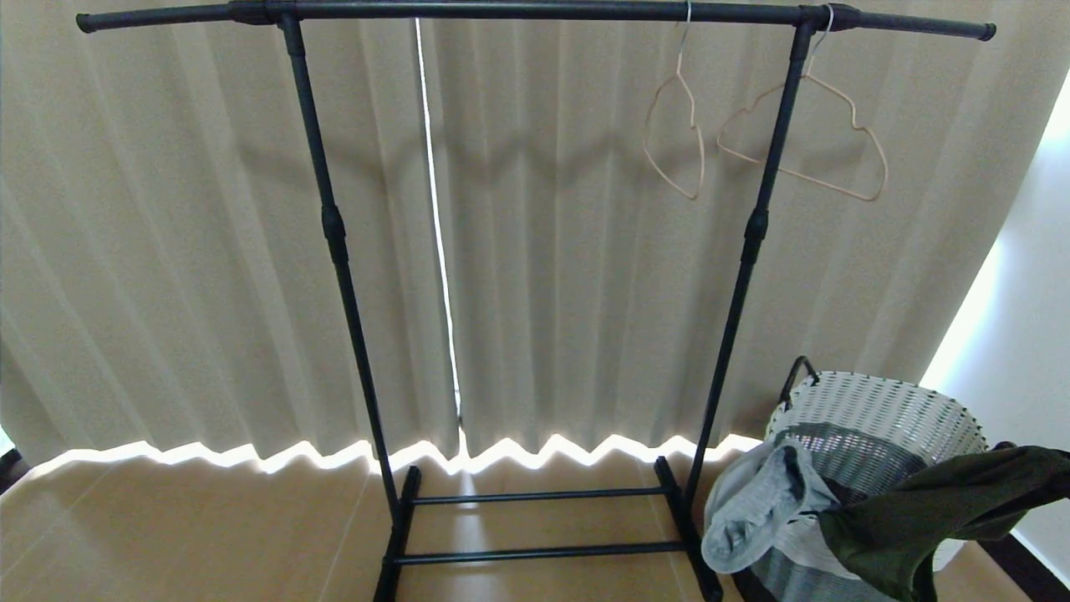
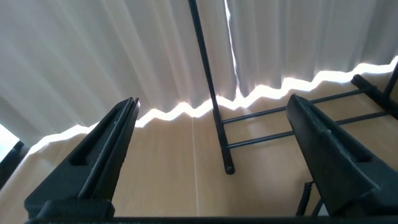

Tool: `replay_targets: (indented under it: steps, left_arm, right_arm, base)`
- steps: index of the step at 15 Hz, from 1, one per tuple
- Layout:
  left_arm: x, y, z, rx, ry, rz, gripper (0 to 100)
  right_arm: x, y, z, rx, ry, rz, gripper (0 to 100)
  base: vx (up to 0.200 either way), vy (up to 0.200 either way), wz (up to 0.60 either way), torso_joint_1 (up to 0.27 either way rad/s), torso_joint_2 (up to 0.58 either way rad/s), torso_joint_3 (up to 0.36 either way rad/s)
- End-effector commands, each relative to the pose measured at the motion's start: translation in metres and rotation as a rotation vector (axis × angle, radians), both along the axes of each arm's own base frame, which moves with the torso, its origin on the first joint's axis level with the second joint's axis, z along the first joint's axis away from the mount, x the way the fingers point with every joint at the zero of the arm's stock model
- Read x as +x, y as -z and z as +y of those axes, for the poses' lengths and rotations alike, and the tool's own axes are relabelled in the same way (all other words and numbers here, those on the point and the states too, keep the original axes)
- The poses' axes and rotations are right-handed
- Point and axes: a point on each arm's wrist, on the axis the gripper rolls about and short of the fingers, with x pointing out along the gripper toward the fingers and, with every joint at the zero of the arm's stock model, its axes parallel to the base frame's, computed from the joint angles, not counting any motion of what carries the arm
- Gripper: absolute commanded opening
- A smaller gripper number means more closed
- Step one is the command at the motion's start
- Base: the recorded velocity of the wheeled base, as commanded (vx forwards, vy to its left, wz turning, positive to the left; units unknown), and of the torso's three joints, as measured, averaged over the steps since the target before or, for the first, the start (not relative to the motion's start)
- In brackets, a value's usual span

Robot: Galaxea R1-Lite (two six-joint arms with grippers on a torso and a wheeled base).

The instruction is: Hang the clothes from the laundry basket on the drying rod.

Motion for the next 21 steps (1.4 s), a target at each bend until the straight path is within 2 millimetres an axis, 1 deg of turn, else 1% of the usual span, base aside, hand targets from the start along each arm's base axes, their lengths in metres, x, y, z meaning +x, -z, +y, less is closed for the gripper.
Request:
replay_targets:
  steps: [1,4,5,7,8,9,11,12,13,14,15,16,17,18,19,20,21]
  left_arm:
    - [0.000,0.000,0.000,0.001,-0.001,0.000,100]
    - [0.000,0.000,0.000,0.002,-0.004,0.000,100]
    - [0.000,0.000,0.000,0.002,-0.005,0.000,100]
    - [0.000,0.000,0.000,0.002,-0.005,0.000,100]
    - [0.000,0.000,0.000,0.002,-0.005,0.000,100]
    - [0.000,0.000,0.000,0.041,0.004,0.000,100]
    - [0.000,-0.001,-0.001,0.086,0.031,-0.012,100]
    - [-0.002,-0.012,-0.002,0.093,0.095,-0.070,100]
    - [-0.007,-0.038,-0.003,0.088,0.173,-0.131,100]
    - [-0.007,-0.066,-0.004,0.084,0.238,-0.149,100]
    - [0.000,-0.098,-0.006,0.083,0.289,-0.145,100]
    - [0.015,-0.123,-0.007,0.075,0.360,-0.105,100]
    - [0.035,-0.144,-0.009,0.061,0.440,-0.055,100]
    - [0.053,-0.156,-0.011,0.050,0.490,-0.019,100]
    - [0.082,-0.169,-0.016,0.040,0.549,0.022,100]
    - [0.115,-0.176,-0.029,0.036,0.637,0.043,100]
    - [0.140,-0.175,-0.045,0.036,0.686,0.062,100]
  right_arm:
    - [0.000,0.004,0.005,-0.003,-0.058,0.018,0]
    - [0.002,0.008,0.017,-0.008,-0.173,0.045,0]
    - [0.003,0.007,0.018,-0.009,-0.183,0.047,0]
    - [0.009,-0.001,0.024,-0.004,-0.222,0.032,0]
    - [0.009,-0.001,0.024,-0.004,-0.222,0.032,0]
    - [0.015,-0.011,0.031,0.001,-0.272,0.012,0]
    - [0.018,-0.019,0.040,0.005,-0.327,-0.006,0]
    - [0.023,-0.026,0.047,0.012,-0.369,-0.019,0]
    - [0.026,-0.035,0.051,0.027,-0.387,-0.040,0]
    - [0.030,-0.044,0.054,0.057,-0.403,-0.062,0]
    - [0.033,-0.054,0.055,0.096,-0.419,-0.082,0]
    - [0.035,-0.061,0.057,0.128,-0.437,-0.095,0]
    - [0.039,-0.064,0.059,0.157,-0.455,-0.098,0]
    - [0.039,-0.066,0.060,0.172,-0.466,-0.103,0]
    - [0.041,-0.070,0.062,0.187,-0.484,-0.109,0]
    - [0.045,-0.073,0.064,0.206,-0.506,-0.107,0]
    - [0.047,-0.076,0.066,0.231,-0.517,-0.107,0]
  base:
    - [0.000,0.000,0.00,0.000,0.00,0.000]
    - [0.000,0.000,0.00,0.000,0.00,0.000]
    - [0.000,0.000,0.00,0.000,0.00,0.000]
    - [0.000,0.000,0.00,0.000,0.00,0.000]
    - [0.000,0.000,0.00,0.000,0.00,0.000]
    - [0.000,0.000,0.00,0.000,0.00,0.000]
    - [0.000,0.000,0.00,0.000,0.00,0.000]
    - [0.000,0.000,0.00,0.000,0.00,0.000]
    - [0.000,0.000,0.00,0.000,0.00,0.000]
    - [0.000,0.000,0.00,0.000,0.00,0.000]
    - [0.000,0.000,0.00,0.000,0.00,0.000]
    - [0.000,0.000,0.00,0.000,0.00,0.000]
    - [0.000,0.000,0.00,0.000,0.00,0.000]
    - [0.000,0.000,0.00,0.000,0.00,0.000]
    - [0.000,0.000,0.00,0.000,0.00,0.000]
    - [0.000,0.000,0.00,0.000,0.00,0.000]
    - [0.000,0.000,0.00,0.000,0.00,0.000]
